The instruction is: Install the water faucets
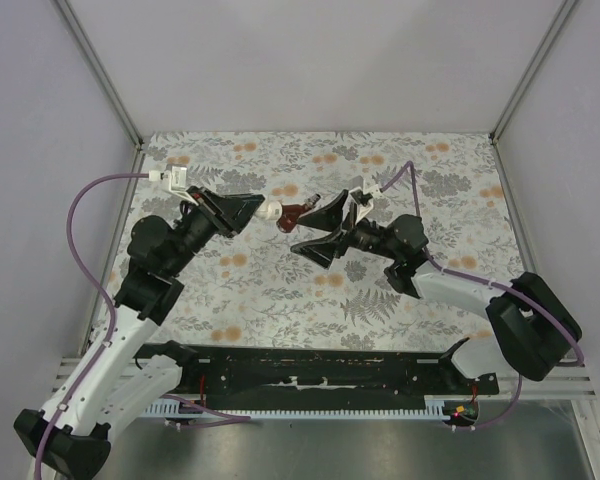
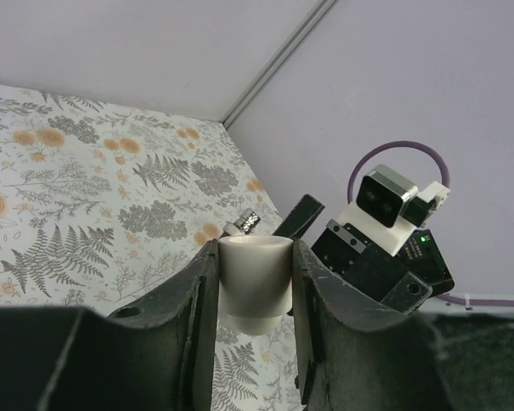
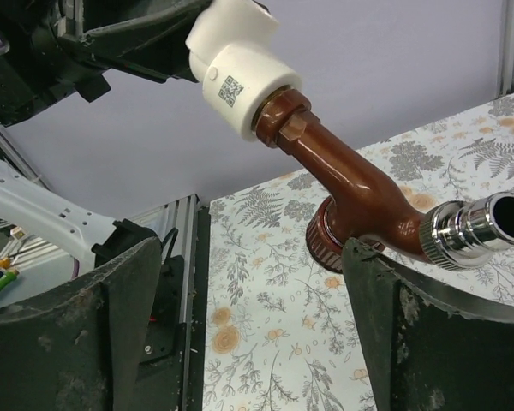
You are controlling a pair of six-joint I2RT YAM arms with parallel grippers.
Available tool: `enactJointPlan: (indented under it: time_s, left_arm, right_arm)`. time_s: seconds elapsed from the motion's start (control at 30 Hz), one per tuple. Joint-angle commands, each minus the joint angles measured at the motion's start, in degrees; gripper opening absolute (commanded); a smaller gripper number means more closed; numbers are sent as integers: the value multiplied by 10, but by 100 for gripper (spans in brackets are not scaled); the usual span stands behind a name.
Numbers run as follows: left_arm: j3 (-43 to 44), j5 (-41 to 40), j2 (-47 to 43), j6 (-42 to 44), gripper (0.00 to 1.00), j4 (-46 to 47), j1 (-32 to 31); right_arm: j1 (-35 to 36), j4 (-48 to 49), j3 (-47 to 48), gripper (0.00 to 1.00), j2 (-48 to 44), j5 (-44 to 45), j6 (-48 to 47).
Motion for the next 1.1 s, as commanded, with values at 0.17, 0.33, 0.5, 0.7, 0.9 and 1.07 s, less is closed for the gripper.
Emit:
enactJointPlan:
  time_s: [0.17, 0.33, 0.5, 0.7, 0.9, 1.07]
  left_arm:
    - [16, 30, -16, -31, 2, 47, 0]
    - [10, 15, -16, -36, 2, 56, -1]
    - [10, 32, -11, -47, 2, 68, -1]
    - [10, 52, -10, -62, 2, 77, 0]
    - [19, 76, -6, -70, 2, 78, 0]
    - [19, 101, 1, -72, 2, 84, 0]
  right_arm:
    - [1, 29, -6, 98, 3, 68, 29]
    - [1, 10, -36, 98, -24, 112, 24]
    - [1, 11, -48, 98, -35, 108, 32]
    - [1, 59, -30, 98, -7, 73, 44]
    - [1, 141, -6, 95, 43, 29, 77]
    - [1, 172, 23, 88, 66, -8, 97]
